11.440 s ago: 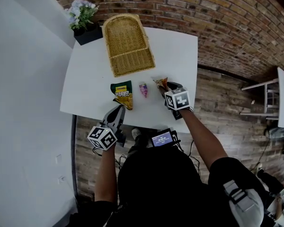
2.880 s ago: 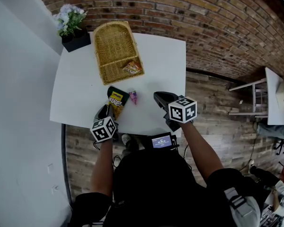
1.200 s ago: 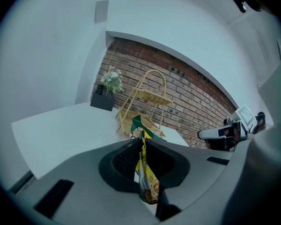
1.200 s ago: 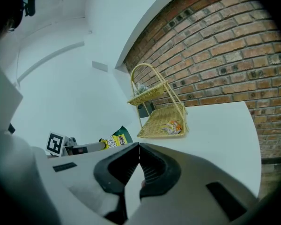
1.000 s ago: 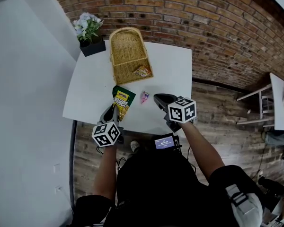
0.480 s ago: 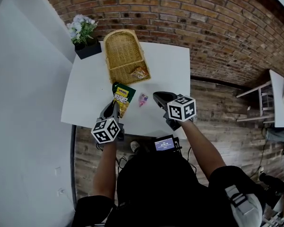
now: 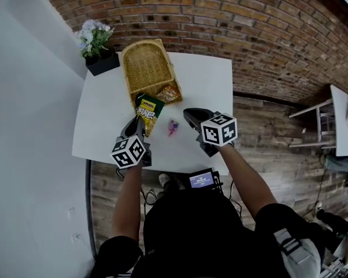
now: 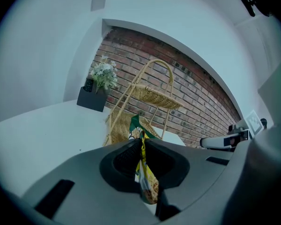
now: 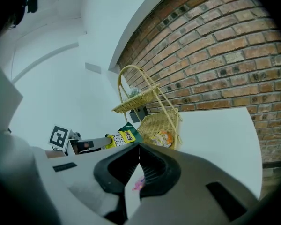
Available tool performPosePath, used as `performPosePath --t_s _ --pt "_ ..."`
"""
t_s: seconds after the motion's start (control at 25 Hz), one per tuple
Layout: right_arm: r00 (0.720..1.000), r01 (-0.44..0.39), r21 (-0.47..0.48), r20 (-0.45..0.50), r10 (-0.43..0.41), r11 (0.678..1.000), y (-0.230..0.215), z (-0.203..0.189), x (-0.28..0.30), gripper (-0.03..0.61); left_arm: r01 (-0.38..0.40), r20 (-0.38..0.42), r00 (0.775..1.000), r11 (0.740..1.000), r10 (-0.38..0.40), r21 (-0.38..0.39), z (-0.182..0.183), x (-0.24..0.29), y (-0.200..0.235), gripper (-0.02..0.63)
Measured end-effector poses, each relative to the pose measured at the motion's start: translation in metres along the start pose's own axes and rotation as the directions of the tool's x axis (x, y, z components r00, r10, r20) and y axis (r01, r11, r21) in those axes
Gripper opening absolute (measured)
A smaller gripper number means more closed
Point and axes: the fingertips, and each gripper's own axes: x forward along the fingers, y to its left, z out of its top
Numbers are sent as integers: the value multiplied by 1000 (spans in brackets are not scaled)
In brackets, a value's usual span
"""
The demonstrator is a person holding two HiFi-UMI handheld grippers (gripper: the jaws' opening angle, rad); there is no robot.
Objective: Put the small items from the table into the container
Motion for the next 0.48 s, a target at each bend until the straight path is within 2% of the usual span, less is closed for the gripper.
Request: performPosePath --t_s 0.48 --pt "1000 13 35 6 -14 999 -19 14 21 14 -38 -16 999 999 38 -15 17 50 21 29"
